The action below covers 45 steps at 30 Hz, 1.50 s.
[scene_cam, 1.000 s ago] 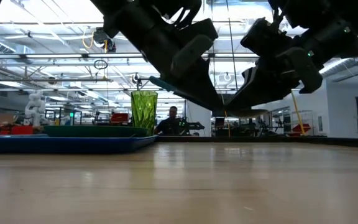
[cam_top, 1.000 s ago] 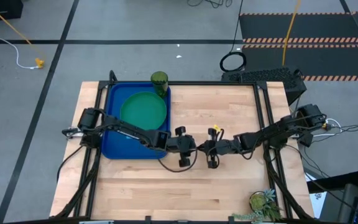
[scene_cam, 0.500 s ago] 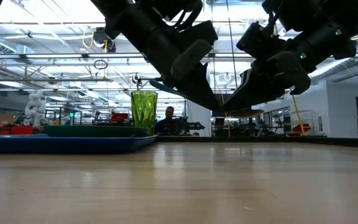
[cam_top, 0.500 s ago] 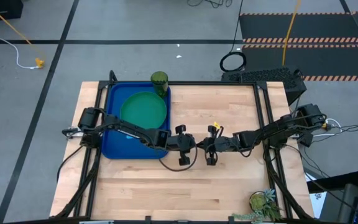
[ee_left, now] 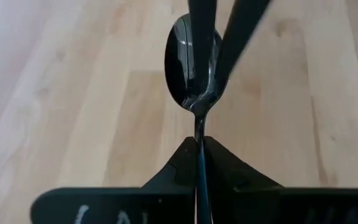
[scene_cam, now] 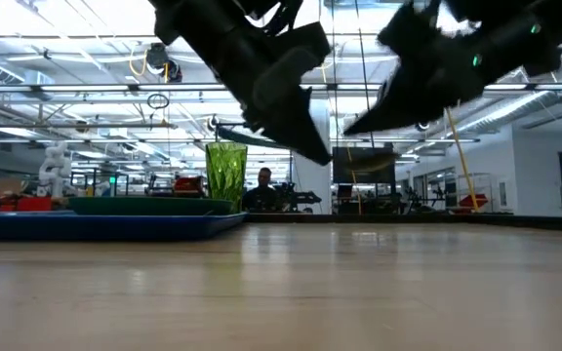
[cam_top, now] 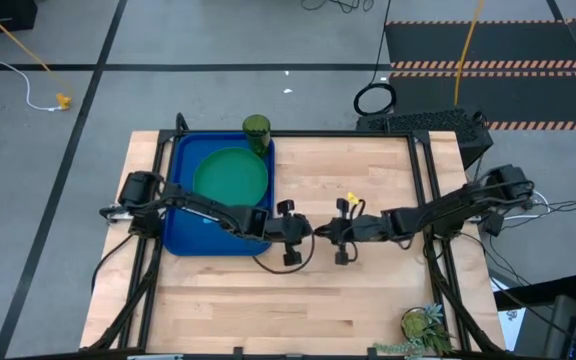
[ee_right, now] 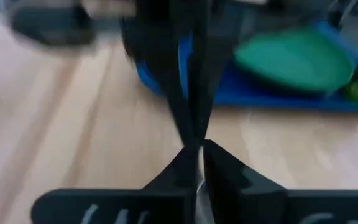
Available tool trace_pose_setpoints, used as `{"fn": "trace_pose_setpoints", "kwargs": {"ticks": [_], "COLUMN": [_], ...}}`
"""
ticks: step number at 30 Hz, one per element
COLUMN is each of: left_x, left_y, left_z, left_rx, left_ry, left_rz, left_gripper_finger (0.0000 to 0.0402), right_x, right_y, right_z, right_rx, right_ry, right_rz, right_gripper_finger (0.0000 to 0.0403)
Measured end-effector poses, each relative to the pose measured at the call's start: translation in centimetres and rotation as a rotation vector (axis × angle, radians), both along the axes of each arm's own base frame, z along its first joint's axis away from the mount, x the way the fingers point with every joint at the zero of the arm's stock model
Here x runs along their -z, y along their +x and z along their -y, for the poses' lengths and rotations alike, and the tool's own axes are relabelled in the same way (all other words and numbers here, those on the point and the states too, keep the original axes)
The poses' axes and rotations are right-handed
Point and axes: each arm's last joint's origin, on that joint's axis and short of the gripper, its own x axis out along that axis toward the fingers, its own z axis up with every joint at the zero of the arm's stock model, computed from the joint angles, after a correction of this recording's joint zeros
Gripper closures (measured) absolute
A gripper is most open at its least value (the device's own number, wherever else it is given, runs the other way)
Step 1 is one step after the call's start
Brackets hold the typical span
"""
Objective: Pick and place plate/cup/fork/spoon on tray
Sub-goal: Put the spoon on the blue serving tray to the right of the fork
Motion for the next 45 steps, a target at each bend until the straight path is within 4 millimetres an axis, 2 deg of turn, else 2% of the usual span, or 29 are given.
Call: {"fn": "trace_pose_setpoints", "kwargs": {"ticks": [5, 9, 14, 18, 20, 29, 33, 38, 42, 45], "left_x": [-1.0, -0.8, -1.3, -1.5, -1.5, 0.1, 0.8, 2.4, 4.1, 5.0], "left_y": [-1.0, -1.9, -3.5, -4.7, -6.0, -11.8, -14.3, -17.0, -18.7, -19.2], "left_z": [1.1, 2.1, 3.7, 5.0, 5.5, 5.7, 5.8, 5.3, 5.1, 5.1], "left_rx": [-0.031, -0.077, -0.127, -0.136, -0.151, -0.235, -0.214, -0.178, -0.134, -0.104], "left_ry": [0.024, 0.058, 0.087, 0.109, 0.142, 0.128, 0.136, 0.169, 0.169, 0.159], "left_rz": [-0.016, -0.07, -0.119, -0.118, -0.146, -0.182, -0.157, -0.165, -0.177, -0.17], "left_gripper_finger": [0.0379, 0.0378, 0.039, 0.0378, 0.0376, 0.0389, 0.0376, 0.0391, 0.0387, 0.0373], "right_x": [-2.4, -4.1, -5.3, -5.6, -5.6, -5.4, -5.4, -5.5, -5.8, -5.8], "right_y": [-1.1, -2.2, -3.2, -3.6, -3.6, -3.7, -3.7, -3.6, -3.6, -3.5], "right_z": [-0.1, -0.1, -0.2, -0.3, -0.3, -0.3, -0.3, -0.3, -0.4, -0.4], "right_rx": [-0.019, -0.027, -0.038, -0.045, -0.049, -0.05, -0.05, -0.052, -0.053, -0.052], "right_ry": [0.006, 0.017, 0.023, 0.023, 0.024, 0.023, 0.02, 0.02, 0.024, 0.027], "right_rz": [0.072, 0.12, 0.144, 0.144, 0.145, 0.131, 0.128, 0.145, 0.169, 0.174], "right_gripper_finger": [0.0348, 0.0324, 0.0307, 0.0303, 0.0303, 0.0303, 0.0303, 0.0303, 0.0303, 0.0303]}}
